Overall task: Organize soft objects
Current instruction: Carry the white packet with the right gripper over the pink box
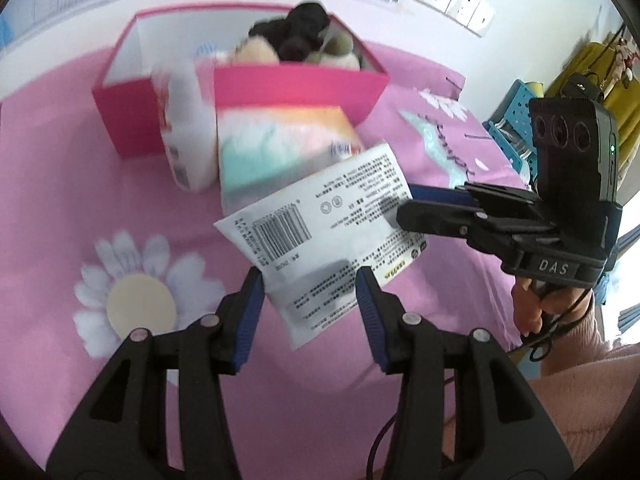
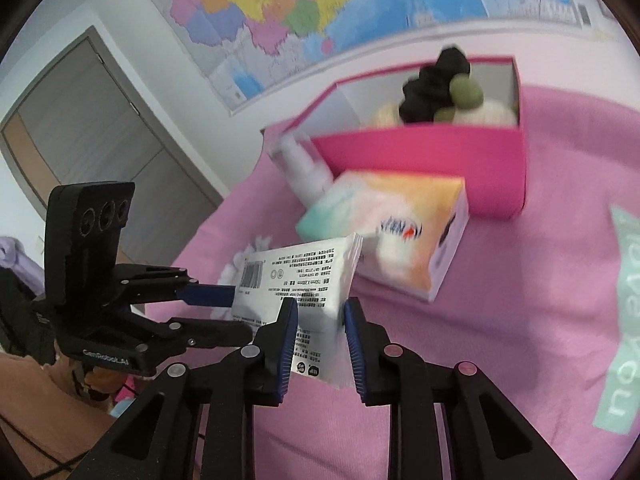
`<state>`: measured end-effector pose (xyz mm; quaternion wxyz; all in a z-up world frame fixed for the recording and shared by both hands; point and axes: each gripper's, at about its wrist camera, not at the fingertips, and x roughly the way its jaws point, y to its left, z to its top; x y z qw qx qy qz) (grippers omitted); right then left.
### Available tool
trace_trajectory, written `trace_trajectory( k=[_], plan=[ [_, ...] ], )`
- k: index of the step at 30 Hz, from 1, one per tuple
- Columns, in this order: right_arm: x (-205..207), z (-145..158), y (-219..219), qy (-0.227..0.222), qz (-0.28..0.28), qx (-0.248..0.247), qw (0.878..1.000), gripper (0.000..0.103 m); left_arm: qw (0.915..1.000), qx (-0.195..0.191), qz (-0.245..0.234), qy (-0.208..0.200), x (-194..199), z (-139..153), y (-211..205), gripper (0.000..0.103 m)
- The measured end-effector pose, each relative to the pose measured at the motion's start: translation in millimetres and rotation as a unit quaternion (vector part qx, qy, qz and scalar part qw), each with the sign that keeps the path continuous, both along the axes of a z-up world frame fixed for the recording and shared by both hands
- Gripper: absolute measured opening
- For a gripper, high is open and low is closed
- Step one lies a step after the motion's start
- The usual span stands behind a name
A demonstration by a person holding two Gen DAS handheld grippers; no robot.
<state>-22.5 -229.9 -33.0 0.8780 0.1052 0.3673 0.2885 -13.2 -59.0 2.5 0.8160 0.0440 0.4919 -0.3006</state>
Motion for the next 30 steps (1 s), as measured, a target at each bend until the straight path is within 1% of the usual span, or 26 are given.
trace_trajectory(
  k=[4, 10, 23, 30],
  plan=[
    [2.8, 9.6, 0.4, -0.016, -0.010, 0.002, 1.000, 0.024, 0.9996, 0.005, -0.001, -0.028, 5.3, 12.2, -4.7, 0.048],
    [4.1, 25.2, -7.4, -0.037, -0.023, 0.007, 0.999, 0.024, 0.9987, 0.006, -0.007, -0.050, 14.7, 24.7, -8.2, 0.048],
    [10.4, 48.3, -16.9, -0.073, -0.046, 0.008, 0.996, 0.024, 0.9964, 0.005, -0.007, -0.084, 35.9, 46.1, -19.6, 0.048],
    [27.7, 56.2, -18.9, -0.085, -0.049, 0.012, 0.995, 0.024, 0.9949, 0.006, 0.000, -0.101, 53.7, 57.0, -23.5, 0.048]
  ],
)
